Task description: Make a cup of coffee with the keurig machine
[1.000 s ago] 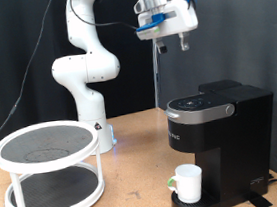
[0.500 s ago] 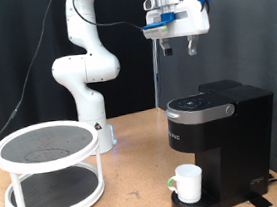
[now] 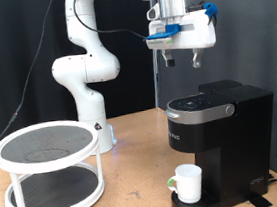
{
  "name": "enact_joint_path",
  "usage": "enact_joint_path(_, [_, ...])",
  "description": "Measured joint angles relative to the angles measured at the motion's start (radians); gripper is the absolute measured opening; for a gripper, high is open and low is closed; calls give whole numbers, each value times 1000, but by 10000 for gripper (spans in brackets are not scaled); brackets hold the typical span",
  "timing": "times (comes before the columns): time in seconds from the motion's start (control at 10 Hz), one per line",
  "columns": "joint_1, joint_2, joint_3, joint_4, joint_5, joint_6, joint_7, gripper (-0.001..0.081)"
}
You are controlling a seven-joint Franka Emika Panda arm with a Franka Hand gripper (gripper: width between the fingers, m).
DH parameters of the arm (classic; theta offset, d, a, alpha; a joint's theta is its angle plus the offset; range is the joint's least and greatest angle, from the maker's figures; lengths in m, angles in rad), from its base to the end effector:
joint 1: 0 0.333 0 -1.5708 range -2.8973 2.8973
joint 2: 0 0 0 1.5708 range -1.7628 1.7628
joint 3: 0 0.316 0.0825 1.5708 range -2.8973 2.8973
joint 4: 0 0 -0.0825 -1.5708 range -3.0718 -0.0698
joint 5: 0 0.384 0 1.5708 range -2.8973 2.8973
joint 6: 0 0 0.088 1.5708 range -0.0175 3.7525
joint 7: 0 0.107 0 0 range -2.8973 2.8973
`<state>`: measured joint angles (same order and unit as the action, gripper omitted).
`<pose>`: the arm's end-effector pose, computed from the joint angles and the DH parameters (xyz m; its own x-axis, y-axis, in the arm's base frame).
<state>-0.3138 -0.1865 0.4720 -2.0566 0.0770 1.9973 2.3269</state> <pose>0.5095 0.0982 0.5182 -0.5843 -0.8088 -0.0660 -0.8042 0.5880 -0.0864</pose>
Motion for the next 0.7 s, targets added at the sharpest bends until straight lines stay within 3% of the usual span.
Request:
enact_joint_path(0.2, [0, 10, 2, -14, -1, 11, -17, 471])
enact_joint_path(0.3, [0, 10, 2, -24, -1, 17, -23, 471])
enact_joint_path(0.4, [0, 11, 2, -32, -1, 22, -25, 336])
enact_joint_path(0.5, [0, 12, 2, -40, -3, 24, -25, 336])
enact_joint_path(0.6, [0, 18, 2, -45, -10, 28, -24, 149])
enact_joint_path(0.7, [-1, 28, 2, -47, -15, 35, -22, 47])
